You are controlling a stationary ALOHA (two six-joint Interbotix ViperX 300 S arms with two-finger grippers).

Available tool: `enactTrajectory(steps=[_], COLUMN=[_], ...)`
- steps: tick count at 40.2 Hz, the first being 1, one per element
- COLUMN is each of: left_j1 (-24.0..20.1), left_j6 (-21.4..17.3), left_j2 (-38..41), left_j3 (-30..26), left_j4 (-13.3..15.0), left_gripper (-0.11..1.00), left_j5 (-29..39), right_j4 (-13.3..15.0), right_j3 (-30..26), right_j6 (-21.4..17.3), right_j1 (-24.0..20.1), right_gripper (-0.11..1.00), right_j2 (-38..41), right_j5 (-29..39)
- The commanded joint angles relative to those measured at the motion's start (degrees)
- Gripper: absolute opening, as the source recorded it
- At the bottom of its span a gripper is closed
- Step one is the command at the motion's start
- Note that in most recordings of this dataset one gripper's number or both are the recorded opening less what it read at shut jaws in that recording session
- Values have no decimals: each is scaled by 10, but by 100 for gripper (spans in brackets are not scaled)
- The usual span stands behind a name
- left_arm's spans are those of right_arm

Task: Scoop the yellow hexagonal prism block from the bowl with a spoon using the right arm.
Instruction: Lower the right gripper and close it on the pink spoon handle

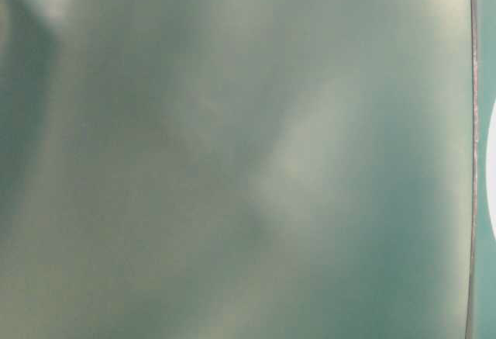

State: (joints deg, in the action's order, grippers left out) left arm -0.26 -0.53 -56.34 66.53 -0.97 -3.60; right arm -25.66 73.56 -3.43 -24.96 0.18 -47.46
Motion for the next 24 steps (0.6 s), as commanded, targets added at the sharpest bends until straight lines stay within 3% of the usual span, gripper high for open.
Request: enactTrajectory(steps=[1, 24], left_j1=[-1, -1], left_j6=[1, 0], left_j2=[6, 7], left_j3=[-12, -12], left_j4=[-1, -1], left_gripper=[-1, -1], left_j5=[-3, -3], right_j4=[-1, -1], right_j3=[-4, -1], right_j6=[1, 6], right_j1=[-2, -2], right_gripper=[52, 52], right_j2=[-3, -3], right_j5=[-11, -19])
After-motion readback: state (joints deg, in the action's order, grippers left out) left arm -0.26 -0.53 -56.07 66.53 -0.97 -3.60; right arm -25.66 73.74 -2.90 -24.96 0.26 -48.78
